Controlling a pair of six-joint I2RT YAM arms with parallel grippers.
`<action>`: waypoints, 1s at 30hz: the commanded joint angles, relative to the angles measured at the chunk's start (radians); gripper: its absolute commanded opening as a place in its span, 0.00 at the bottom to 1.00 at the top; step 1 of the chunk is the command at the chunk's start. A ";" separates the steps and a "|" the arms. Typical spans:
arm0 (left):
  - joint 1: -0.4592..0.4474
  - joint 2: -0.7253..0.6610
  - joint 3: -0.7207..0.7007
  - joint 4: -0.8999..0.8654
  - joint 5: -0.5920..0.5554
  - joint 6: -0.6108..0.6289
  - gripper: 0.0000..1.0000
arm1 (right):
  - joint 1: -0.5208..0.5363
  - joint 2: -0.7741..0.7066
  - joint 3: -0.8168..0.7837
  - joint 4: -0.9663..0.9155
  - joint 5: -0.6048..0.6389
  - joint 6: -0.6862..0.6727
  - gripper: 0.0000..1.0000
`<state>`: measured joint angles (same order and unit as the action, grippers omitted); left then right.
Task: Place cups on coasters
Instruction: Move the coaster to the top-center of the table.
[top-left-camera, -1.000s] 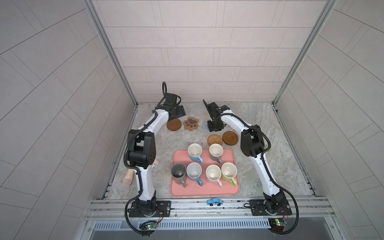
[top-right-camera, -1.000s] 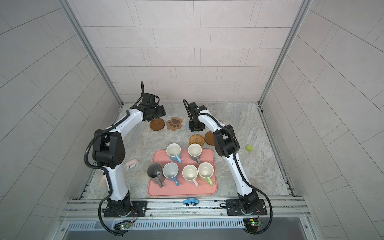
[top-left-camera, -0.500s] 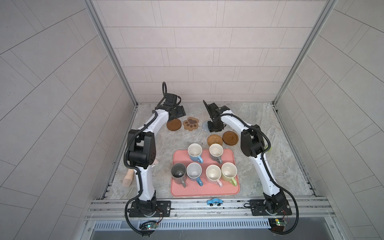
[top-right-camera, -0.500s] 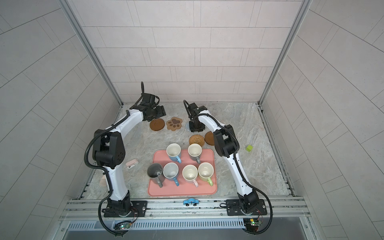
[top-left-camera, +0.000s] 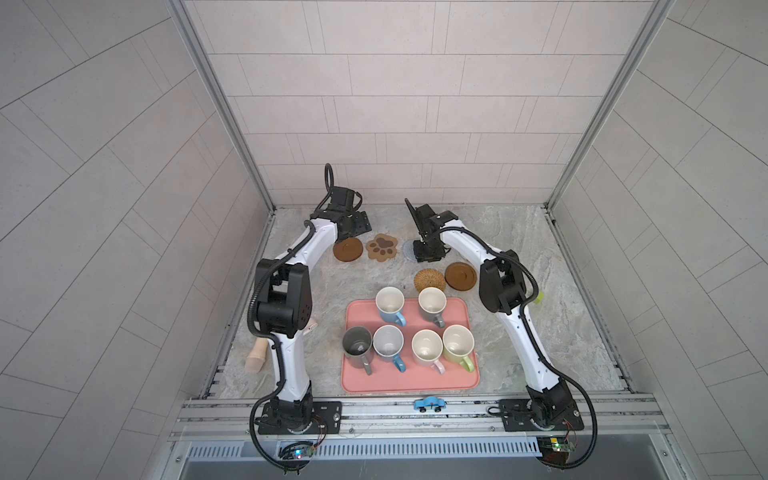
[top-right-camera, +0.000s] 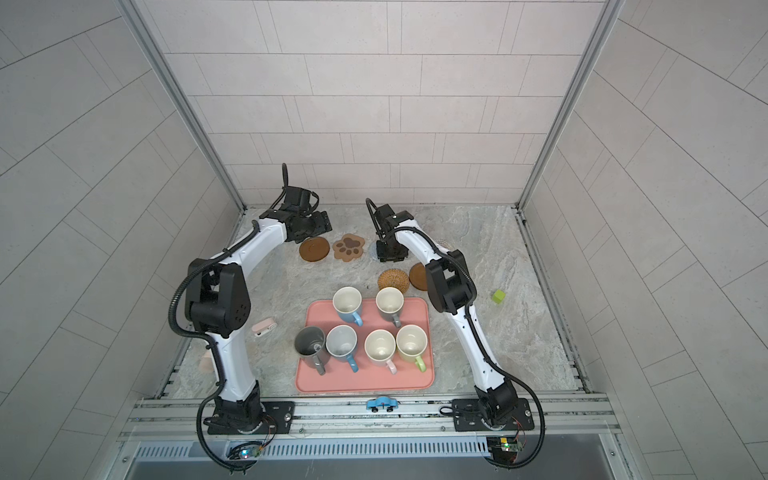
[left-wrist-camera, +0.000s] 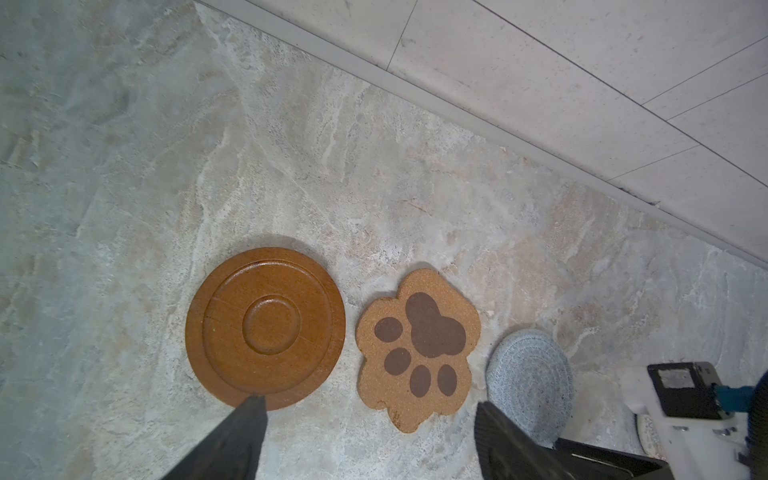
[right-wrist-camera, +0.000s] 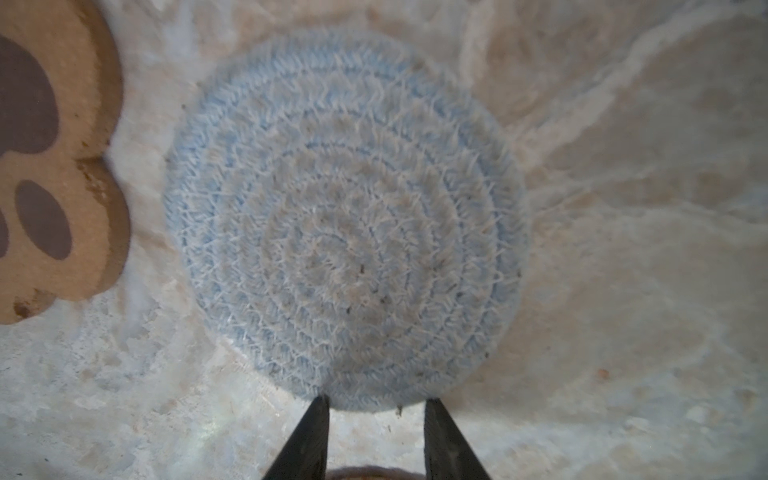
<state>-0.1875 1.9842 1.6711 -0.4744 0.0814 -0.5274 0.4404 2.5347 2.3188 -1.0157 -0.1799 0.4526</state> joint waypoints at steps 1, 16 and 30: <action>0.005 -0.038 -0.013 0.008 -0.010 -0.008 0.85 | 0.006 0.023 0.022 -0.012 -0.004 0.007 0.40; 0.004 -0.042 -0.018 0.012 -0.012 -0.008 0.86 | 0.006 0.025 0.024 0.007 -0.006 0.019 0.40; 0.005 -0.037 0.007 0.001 -0.002 -0.003 0.86 | 0.005 -0.040 0.022 -0.004 0.024 -0.009 0.40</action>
<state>-0.1871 1.9839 1.6672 -0.4675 0.0826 -0.5270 0.4404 2.5359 2.3207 -0.9981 -0.1806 0.4526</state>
